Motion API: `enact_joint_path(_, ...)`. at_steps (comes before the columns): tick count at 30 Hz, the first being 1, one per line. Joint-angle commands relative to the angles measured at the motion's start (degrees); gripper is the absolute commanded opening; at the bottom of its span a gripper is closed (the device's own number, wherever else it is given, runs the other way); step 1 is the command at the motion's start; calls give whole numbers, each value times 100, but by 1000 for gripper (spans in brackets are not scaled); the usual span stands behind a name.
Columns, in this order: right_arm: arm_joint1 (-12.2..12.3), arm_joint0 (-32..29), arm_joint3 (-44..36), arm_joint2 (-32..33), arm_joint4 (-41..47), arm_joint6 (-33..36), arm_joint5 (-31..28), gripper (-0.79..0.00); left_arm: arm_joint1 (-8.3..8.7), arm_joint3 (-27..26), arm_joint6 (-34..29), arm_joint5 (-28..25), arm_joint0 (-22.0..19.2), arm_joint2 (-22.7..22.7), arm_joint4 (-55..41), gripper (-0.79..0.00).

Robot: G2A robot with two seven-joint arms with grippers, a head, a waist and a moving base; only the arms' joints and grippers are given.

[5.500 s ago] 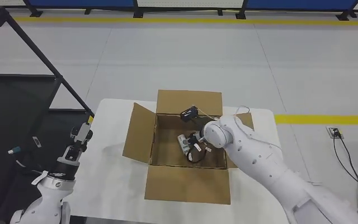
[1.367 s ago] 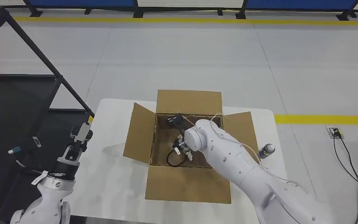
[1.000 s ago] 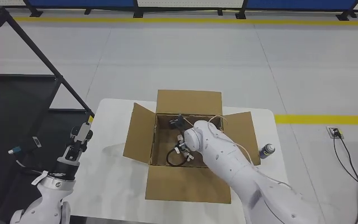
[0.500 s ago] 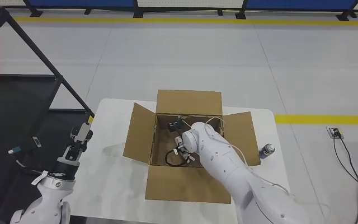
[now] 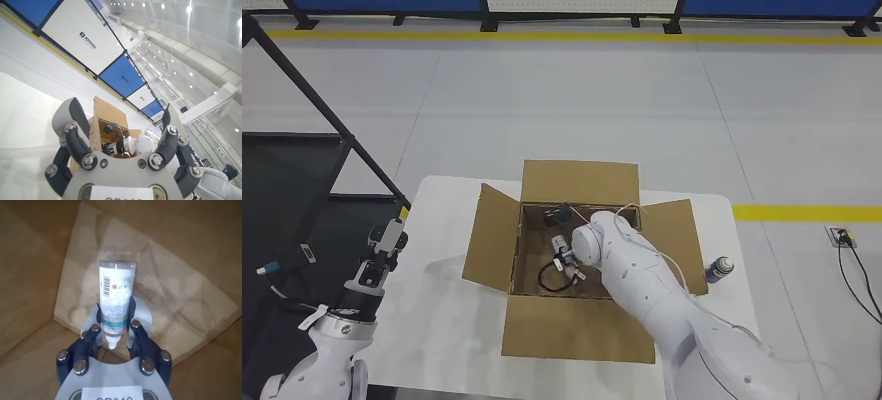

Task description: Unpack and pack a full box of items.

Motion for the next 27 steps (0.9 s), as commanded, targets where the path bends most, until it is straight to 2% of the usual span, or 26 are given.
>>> enact_joint_path(1,31,107,-13,66,59,-39,-109,-785,0,0,0,0,0,0,0,0)
enact_joint_path(8,251,414,-74,314,209,-209,-669,-785,0,0,0,0,0,0,0,0)
enact_joint_path(14,581,545,-181,590,371,-452,-1448,-785,0,0,0,0,0,0,0,0)
enact_joint_path(27,581,545,-181,590,371,-452,-1448,-785,0,0,0,0,0,0,0,0)
